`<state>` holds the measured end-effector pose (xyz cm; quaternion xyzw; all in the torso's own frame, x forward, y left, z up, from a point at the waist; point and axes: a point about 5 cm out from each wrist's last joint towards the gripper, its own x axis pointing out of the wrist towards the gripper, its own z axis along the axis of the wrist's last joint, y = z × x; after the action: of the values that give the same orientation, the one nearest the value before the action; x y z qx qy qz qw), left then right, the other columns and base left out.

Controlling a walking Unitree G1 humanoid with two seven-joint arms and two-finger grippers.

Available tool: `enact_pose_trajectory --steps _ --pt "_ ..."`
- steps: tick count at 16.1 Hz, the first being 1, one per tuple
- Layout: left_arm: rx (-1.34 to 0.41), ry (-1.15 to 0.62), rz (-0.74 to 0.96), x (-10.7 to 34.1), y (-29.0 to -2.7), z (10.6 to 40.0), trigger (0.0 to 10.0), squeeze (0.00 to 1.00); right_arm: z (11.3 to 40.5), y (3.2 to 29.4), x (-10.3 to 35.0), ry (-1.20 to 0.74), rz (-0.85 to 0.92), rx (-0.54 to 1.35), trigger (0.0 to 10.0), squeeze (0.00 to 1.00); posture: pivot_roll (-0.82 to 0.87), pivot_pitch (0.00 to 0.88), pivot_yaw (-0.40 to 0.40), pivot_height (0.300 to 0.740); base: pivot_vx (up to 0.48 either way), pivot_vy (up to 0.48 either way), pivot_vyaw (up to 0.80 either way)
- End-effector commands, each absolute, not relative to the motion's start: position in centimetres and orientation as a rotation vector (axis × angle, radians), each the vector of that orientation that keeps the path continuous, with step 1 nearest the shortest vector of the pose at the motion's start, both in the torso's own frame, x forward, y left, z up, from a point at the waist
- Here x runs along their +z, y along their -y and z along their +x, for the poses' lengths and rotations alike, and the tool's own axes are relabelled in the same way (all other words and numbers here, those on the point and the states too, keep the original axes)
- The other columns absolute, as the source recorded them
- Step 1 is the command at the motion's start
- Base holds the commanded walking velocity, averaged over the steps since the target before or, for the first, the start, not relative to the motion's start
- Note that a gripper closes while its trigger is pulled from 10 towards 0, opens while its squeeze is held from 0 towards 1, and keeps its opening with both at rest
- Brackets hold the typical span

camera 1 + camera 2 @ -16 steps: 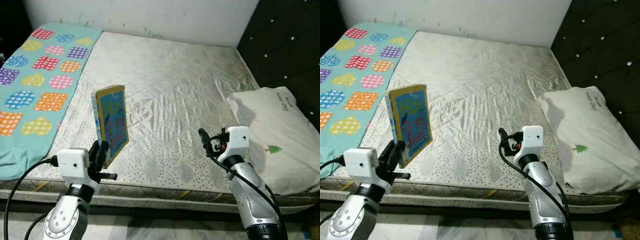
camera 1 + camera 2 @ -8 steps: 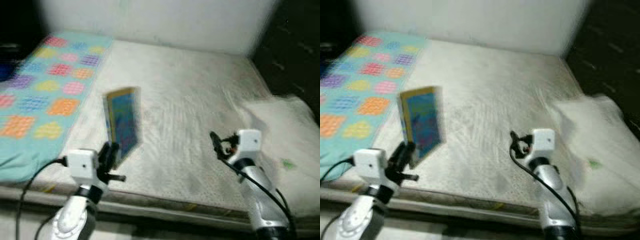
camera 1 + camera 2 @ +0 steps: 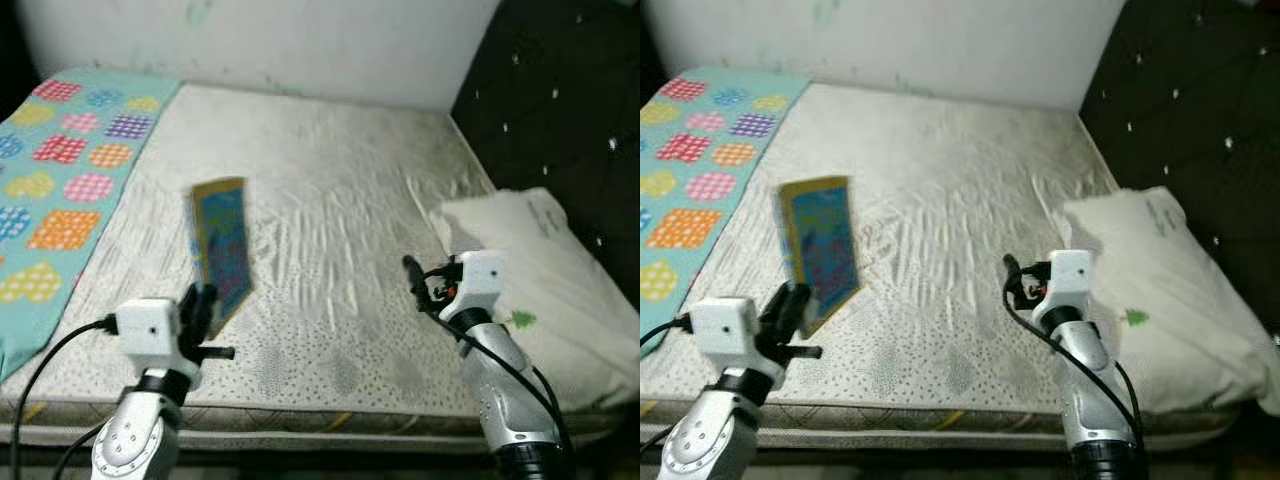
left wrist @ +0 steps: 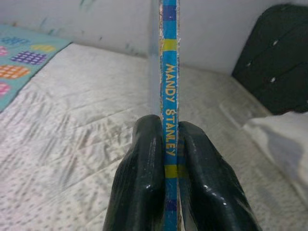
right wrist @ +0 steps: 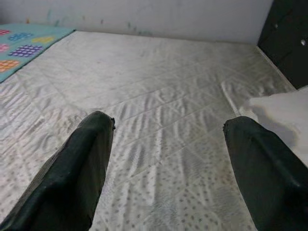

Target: Clean up the room

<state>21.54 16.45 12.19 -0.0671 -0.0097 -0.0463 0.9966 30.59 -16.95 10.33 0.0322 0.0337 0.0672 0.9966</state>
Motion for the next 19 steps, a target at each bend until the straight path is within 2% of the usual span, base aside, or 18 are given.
enact_pose_trajectory --steps 1,3,10,19 --pt "-0.119 0.054 -0.129 12.95 -15.98 21.72 10.0 0.00 30.43 17.62 10.34 -0.069 0.064 0.115 10.0 0.00 0.03 0.092 -0.102 0.740 0.000 0.000 -0.61" --pt "-0.123 0.055 -0.133 12.97 -15.85 21.78 10.0 0.00 30.43 17.59 10.27 -0.069 0.065 0.116 10.0 0.00 0.03 0.091 -0.102 0.740 0.000 0.000 0.00" --pt "-0.128 0.057 -0.143 13.03 -15.72 21.96 10.0 0.00 30.52 17.61 10.35 -0.068 0.056 0.121 10.0 0.00 0.03 0.089 -0.106 0.740 0.000 -0.316 0.00" --pt "-0.137 0.060 -0.143 13.11 -15.64 22.16 10.0 0.00 30.54 17.57 10.31 -0.065 0.052 0.115 10.0 0.00 0.03 0.085 -0.104 0.740 0.000 -0.480 0.00"
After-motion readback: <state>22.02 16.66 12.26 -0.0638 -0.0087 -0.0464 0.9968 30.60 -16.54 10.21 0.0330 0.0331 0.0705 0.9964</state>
